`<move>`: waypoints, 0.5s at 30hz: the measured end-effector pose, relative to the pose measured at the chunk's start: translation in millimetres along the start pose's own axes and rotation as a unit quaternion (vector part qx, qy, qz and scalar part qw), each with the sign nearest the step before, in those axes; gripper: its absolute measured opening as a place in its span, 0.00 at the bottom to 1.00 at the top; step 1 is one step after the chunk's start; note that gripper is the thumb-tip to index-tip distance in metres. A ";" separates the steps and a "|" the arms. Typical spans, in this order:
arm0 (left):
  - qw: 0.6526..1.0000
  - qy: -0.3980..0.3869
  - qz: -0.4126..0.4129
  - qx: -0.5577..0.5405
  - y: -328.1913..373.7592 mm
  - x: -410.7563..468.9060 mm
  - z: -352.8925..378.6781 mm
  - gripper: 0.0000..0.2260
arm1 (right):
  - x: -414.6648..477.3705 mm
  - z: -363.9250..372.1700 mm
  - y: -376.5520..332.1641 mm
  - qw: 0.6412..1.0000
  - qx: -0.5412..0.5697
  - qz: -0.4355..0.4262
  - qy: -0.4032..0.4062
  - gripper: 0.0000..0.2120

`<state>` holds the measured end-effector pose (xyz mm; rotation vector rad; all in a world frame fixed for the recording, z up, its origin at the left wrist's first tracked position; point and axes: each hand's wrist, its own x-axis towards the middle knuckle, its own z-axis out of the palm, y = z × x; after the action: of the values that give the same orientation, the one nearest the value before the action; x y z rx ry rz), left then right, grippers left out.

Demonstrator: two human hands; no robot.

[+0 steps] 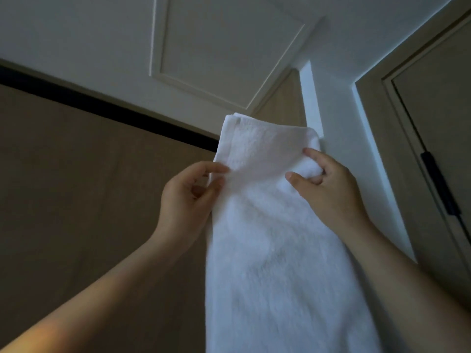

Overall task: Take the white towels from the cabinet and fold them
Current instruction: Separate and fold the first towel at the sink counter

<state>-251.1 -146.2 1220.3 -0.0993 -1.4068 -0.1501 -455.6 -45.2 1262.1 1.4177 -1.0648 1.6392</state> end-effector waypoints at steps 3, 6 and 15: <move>0.999 -0.004 0.018 0.047 1.8 17.7 -4.0 0.08 | 9.4 8.4 -6.1 1.000 -0.021 -0.011 0.007 0.32; 0.996 -0.018 0.029 0.087 3.1 37.4 -5.6 0.10 | 21.6 15.3 -12.0 1.000 -0.020 -0.009 0.012 0.33; 0.974 -0.069 0.030 0.212 -2.8 85.7 -17.3 0.21 | 62.2 37.4 -25.0 1.000 -0.007 0.017 0.003 0.38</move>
<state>-221.3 -155.6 1302.0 0.2053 -1.5433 0.2137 -426.9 -69.2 1329.1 1.3913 -1.1002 1.6567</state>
